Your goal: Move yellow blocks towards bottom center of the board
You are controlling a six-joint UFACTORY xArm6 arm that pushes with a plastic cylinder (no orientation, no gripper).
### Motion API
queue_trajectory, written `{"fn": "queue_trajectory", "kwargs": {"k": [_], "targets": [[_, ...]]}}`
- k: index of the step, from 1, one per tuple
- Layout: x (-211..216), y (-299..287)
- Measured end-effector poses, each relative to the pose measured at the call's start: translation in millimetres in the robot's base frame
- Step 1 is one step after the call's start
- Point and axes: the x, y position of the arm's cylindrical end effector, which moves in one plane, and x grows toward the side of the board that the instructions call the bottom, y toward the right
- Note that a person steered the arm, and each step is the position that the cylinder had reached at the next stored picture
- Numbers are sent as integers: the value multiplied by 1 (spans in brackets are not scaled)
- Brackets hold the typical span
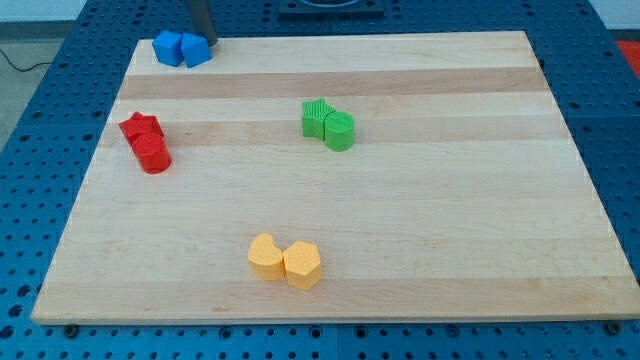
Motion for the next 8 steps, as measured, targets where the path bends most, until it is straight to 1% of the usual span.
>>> {"fn": "queue_trajectory", "kwargs": {"k": [2, 6, 7, 8], "targets": [[2, 60], [-3, 62], [-1, 118], [24, 229]]}}
